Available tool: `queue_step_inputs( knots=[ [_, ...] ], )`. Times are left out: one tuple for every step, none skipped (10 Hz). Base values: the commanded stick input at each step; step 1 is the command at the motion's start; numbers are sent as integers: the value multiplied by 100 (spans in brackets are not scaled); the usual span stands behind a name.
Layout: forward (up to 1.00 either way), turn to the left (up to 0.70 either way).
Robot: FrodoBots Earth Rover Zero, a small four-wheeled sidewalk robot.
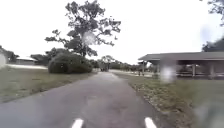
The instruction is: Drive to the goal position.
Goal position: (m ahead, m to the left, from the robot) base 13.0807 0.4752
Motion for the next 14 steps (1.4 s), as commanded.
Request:
queue_step_inputs(
  knots=[
    [85, 0],
    [85, 0],
    [85, 0],
    [85, 0],
    [85, 0],
    [85, 0],
    [85, 0],
    [85, 0],
    [85, 0],
    [85, 0],
    [85, 0],
    [85, 0],
    [85, 0],
    [85, 0]
  ],
)
